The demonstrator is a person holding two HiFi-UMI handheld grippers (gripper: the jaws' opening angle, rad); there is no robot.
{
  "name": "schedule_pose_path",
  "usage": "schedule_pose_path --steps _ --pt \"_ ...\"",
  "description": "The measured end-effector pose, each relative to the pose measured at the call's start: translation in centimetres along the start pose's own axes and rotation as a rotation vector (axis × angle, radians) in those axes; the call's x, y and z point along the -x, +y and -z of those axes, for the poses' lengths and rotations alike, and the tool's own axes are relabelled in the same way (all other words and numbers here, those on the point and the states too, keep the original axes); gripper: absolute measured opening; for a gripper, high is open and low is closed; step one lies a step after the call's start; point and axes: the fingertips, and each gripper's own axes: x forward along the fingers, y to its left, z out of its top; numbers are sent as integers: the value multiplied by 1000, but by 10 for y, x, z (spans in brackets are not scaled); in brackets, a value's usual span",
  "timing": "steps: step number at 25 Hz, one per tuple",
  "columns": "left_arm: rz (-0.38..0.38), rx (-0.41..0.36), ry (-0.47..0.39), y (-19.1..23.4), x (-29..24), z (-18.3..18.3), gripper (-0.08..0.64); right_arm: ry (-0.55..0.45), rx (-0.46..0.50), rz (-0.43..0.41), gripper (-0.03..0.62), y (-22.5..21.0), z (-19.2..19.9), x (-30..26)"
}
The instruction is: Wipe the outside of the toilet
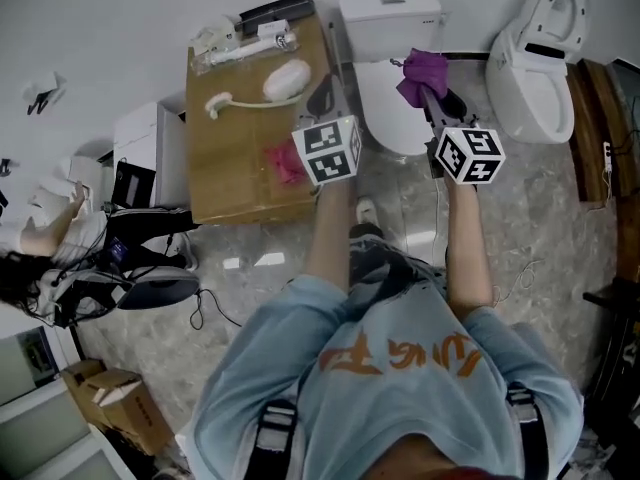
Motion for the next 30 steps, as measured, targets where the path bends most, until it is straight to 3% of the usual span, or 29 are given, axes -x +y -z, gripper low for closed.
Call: schedule_pose_path --steps 6,12,18,25,30 --pt "39 25 9 15 -66 -8 25 23 -10 -1 75 -19 -8 -68" --pt "44 59 34 18 -90 -1 25 63 -12 3 75 -39 -4 -90" --pt "10 77 51 16 -120 7 25 73 -25 -33 75 -69 -7 -130" --pt "-75 105 18 23 -190 -10 25 86 30 -170 75 -102 -30 -212" --pt "-88 111 37 9 -247 -8 25 111 12 -150 75 -165 -38 -260"
